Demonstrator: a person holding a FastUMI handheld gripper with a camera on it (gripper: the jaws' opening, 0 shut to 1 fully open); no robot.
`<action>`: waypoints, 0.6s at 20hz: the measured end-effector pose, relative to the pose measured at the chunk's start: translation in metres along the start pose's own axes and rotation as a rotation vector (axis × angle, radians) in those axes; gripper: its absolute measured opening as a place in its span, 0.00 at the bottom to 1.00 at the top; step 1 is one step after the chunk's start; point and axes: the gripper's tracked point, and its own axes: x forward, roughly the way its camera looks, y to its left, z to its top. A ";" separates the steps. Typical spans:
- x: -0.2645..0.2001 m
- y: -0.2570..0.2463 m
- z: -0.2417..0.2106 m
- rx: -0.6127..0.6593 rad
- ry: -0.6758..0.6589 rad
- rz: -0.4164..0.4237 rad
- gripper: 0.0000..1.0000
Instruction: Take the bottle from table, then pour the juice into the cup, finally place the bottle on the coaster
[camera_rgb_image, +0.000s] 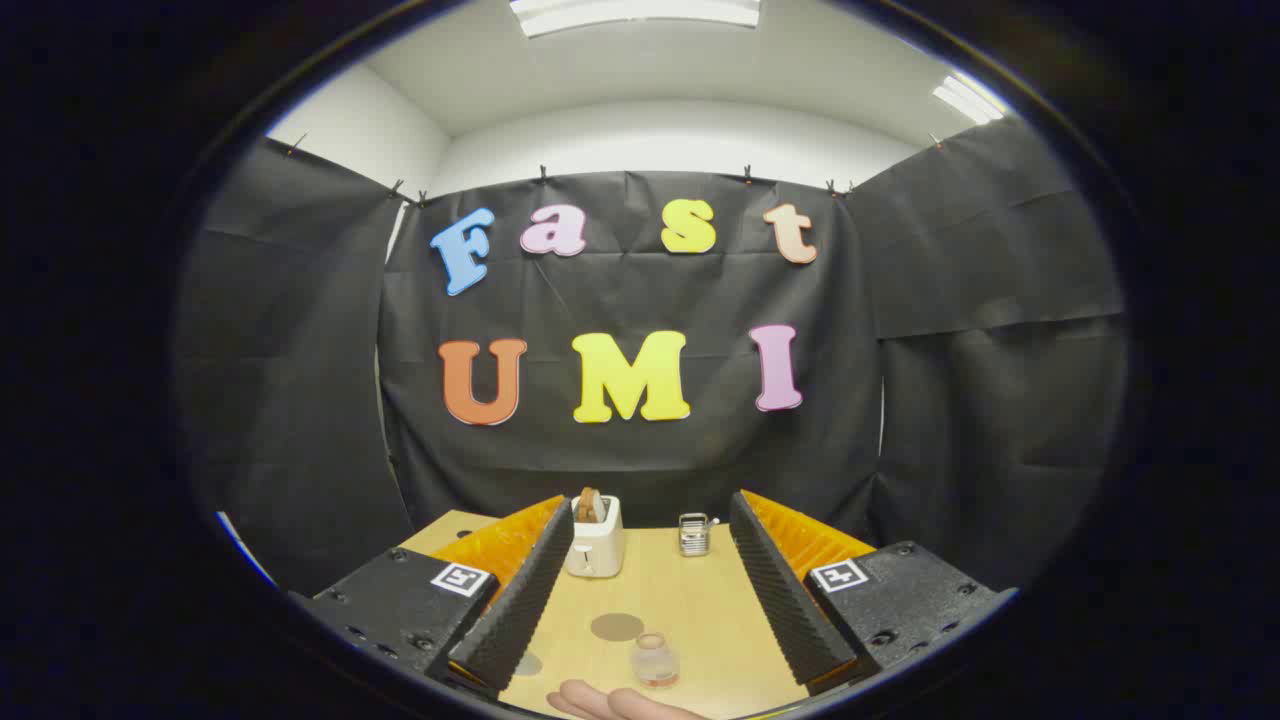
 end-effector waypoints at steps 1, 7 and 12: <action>0.000 0.002 -0.001 -0.001 0.003 0.001 1.00; 0.001 0.004 -0.002 -0.008 0.003 0.000 1.00; 0.002 0.004 -0.003 -0.006 0.003 0.002 1.00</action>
